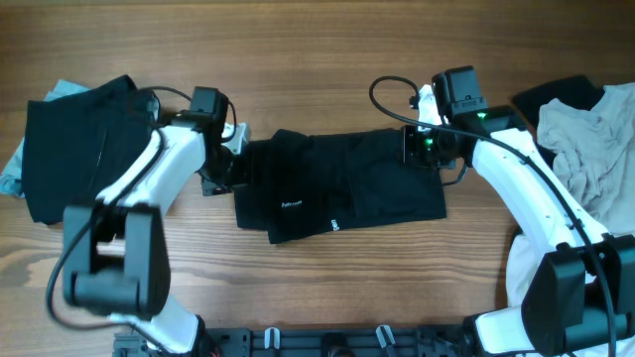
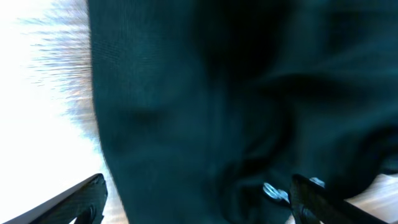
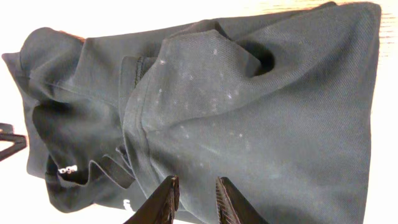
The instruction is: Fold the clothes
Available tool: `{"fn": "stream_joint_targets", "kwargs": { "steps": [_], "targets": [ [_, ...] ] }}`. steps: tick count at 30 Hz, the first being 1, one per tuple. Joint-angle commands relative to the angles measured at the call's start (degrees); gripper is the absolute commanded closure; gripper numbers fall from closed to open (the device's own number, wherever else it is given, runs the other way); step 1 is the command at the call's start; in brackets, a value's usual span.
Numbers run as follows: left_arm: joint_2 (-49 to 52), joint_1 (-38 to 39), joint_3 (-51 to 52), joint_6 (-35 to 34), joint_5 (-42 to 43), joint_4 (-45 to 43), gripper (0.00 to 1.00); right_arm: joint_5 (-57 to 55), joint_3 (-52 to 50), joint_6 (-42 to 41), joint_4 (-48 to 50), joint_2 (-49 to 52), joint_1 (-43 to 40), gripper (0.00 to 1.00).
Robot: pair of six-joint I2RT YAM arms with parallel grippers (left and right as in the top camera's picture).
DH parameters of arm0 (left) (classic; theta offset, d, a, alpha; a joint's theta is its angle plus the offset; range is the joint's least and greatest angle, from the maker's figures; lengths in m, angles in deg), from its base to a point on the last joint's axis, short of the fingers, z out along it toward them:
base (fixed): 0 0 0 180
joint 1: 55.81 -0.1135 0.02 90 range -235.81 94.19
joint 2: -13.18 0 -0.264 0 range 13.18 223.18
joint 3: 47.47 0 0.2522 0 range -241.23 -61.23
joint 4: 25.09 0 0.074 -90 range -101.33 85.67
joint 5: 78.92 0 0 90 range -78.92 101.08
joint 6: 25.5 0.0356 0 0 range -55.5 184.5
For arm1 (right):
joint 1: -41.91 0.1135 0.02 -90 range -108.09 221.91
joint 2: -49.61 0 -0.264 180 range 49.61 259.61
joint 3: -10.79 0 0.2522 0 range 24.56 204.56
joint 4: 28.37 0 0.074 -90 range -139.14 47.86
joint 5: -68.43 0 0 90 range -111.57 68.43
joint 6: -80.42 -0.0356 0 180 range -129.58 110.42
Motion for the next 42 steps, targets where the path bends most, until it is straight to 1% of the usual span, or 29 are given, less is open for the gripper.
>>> {"fn": "stream_joint_targets", "kwargs": {
  "steps": [1,3,5,7,11,12,14,15,16,17,19,20,21,22,23,24,26,27,28,29,30,33,34,35,36,38,39,42],
  "targets": [
    [4.7,0.1,-0.3,1.6,1.3,-2.1,0.02,-1.0,1.0,-0.6,-0.3,-1.0,-0.2,0.75],
    [5.6,0.1,-0.2,6.3,7.7,-2.8,0.00,-1.0,1.0,-0.6,-0.2,-1.0,-0.1,0.75],
    [5.6,0.1,-0.2,8.7,10.1,-3.0,0.00,-1.0,1.0,-0.6,-0.5,-1.0,-0.1,0.75],
    [5.6,0.3,0.2,12.7,14.6,-3.8,0.00,-1.0,1.0,-0.6,-0.4,-1.0,-0.1,0.75],
    [5.6,1.6,6.4,13.3,16.5,-10.2,0.01,-1.0,1.0,-0.6,-0.5,-1.0,-0.1,0.75],
    [5.6,2.0,7.6,13.3,16.8,-11.3,0.04,-1.0,1.0,-0.6,-0.5,-1.0,-0.1,0.75],
    [5.6,3.1,10.6,9.5,17.2,-15.8,0.17,-1.0,1.0,-0.7,-0.5,-1.0,-0.1,0.75],
    [5.6,3.5,11.2,8.1,17.1,-18.0,0.26,-1.0,1.0,-0.6,-0.5,-1.0,-0.1,0.76],
    [5.6,3.8,11.4,6.2,16.2,-19.3,0.38,-1.0,1.0,-0.6,-0.5,-1.0,-0.1,0.76],
    [5.6,3.9,11.4,3.3,14.5,-20.4,0.47,-1.0,1.0,-0.7,-0.9,-1.0,-0.1,0.75],
    [5.6,3.9,11.4,2.1,13.2,-21.1,0.59,-1.0,1.0,-0.7,-0.9,-1.0,-0.1,0.75],
    [5.6,3.9,11.4,1.3,13.3,-21.2,0.62,-0.9,1.0,-0.7,-1.2,-1.0,-0.1,0.75],
    [5.6,3.9,11.4,1.3,13.3,-21.2,0.56,-0.4,0.9,-0.4,-1.6,-1.0,-0.1,0.75],
    [5.6,3.9,11.4,1.3,13.3,-21.0,0.54,2.3,0.4,2.8,-1.7,-1.0,-0.1,0.84],
    [5.6,3.7,11.4,1.3,13.4,-20.8,0.54,2.6,-0.4,2.7,-1.9,-0.7,0.0,0.92],
    [5.6,3.7,11.4,1.3,13.5,-20.6,0.55,2.7,-1.5,2.1,-1.9,0.0,0.0,0.96],
    [5.5,3.7,11.1,1.3,14.2,-19.6,0.54,3.1,-5.3,0.8,1.0,1.8,0.0,0.96],
    [5.0,3.7,11.1,1.3,15.0,-19.3,0.50,4.2,-7.1,1.2,3.1,2.7,0.0,0.96],
    [4.4,3.7,11.1,1.3,15.7,-19.1,0.49,6.6,-8.3,3.1,4.5,3.4,0.0,0.96],
    [3.2,3.7,11.1,1.3,16.1,-18.7,0.47,10.7,-9.5,7.0,6.1,4.5,0.0,0.96],
    [1.9,3.5,11.1,1.3,16.1,-18.1,0.45,11.5,-10.2,8.4,7.1,5.4,0.1,0.96],
    [-3.0,1.0,11.1,1.3,16.0,-14.2,0.35,10.4,-10.9,8.2,9.0,8.6,0.1,0.96],
    [-4.4,-0.6,11.1,1.3,15.8,-12.8,0.29,10.3,-11.0,8.2,9.5,9.9,0.1,0.96],
    [-5.0,-2.2,11.1,1.5,15.4,-11.8,0.19,10.4,-11.1,8.2,9.8,11.8,0.1,0.96],
    [-4.6,-3.2,11.3,1.5,14.5,-11.5,0.12,10.3,-11.1,8.3,9.9,13.2,0.1,0.96],
    [-3.1,-3.3,12.6,1.5,13.9,-13.6,0.04,10.4,-11.1,8.2,10.1,13.9,0.1,0.96],
    [-1.8,-2.9,13.3,1.5,14.3,-15.4,0.04,10.4,-11.1,8.2,10.1,13.9,0.1,0.96],
    [3.7,-0.3,13.7,1.5,19.0,-19.9,0.03,10.4,-11.1,8.2,10.1,13.9,0.1,0.96]
  ]
}}
